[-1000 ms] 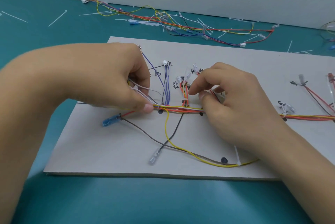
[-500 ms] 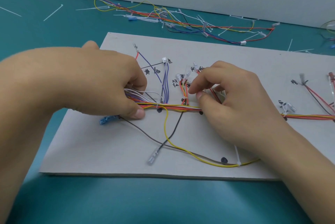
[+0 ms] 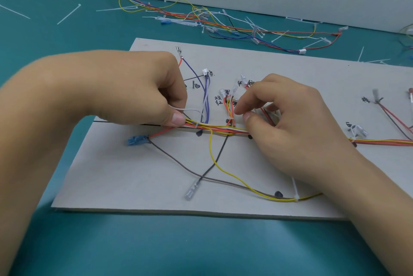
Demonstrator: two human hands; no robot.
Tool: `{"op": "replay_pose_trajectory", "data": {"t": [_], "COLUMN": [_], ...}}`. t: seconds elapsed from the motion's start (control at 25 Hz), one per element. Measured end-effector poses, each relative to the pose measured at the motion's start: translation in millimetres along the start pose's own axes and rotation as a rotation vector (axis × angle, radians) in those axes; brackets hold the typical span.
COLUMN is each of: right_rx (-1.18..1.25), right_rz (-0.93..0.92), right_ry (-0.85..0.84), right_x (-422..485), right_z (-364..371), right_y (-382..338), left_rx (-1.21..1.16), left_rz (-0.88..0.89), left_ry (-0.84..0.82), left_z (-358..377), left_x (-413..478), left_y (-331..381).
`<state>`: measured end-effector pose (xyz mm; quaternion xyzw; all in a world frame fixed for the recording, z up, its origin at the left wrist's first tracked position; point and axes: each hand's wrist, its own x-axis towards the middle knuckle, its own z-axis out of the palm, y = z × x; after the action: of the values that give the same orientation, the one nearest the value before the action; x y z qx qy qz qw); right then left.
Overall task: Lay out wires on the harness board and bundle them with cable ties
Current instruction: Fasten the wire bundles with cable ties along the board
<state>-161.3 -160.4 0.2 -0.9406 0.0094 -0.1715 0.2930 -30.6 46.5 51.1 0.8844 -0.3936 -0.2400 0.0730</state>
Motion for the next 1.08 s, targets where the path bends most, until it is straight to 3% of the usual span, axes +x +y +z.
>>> {"op": "replay_pose_trajectory", "data": {"t": [0.44, 0.56, 0.76, 1.08], "right_rx": [-0.001, -0.003, -0.005, -0.004], "right_rz": [0.014, 0.020, 0.027, 0.040], "right_ry": [-0.007, -0.012, -0.012, -0.016], "right_x": [0, 0, 0, 0], "right_z": [0, -1, -1, 0], "right_y": [-1, -1, -2, -4], "left_rx": [-0.169, -0.122, -0.054, -0.200], "left_rz": [0.100, 0.134, 0.093, 0.054], "left_ry": [0.059, 0.082, 0.000, 0.019], "left_z": [2, 1, 0, -3], "left_x": [5, 3, -4, -6], "left_y": [-5, -7, -6, -3]}}
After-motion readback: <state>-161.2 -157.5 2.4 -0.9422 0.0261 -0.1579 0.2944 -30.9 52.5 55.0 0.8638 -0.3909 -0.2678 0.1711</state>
